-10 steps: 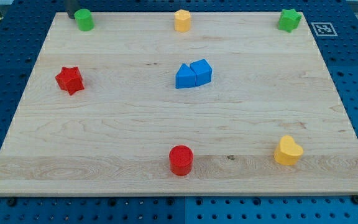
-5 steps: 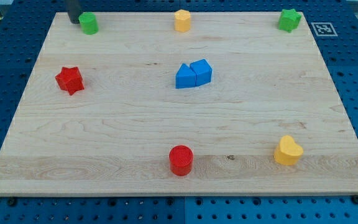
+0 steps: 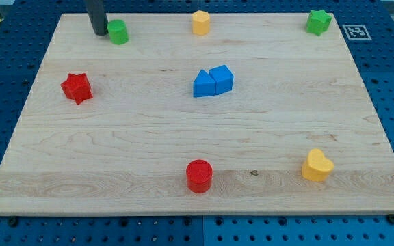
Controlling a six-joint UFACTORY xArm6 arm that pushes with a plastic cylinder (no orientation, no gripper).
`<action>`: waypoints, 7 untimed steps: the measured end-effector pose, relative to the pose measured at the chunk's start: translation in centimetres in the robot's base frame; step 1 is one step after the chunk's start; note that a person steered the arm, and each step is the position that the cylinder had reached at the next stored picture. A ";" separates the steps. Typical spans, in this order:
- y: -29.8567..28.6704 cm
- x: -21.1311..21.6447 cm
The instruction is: Place the green circle above the blue cube
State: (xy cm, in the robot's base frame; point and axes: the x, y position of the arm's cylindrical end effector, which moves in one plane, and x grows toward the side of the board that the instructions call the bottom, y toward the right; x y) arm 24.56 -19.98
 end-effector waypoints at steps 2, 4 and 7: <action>1.7 -0.5; 3.0 -0.4; 4.5 0.8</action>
State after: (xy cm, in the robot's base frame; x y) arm 25.39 -15.52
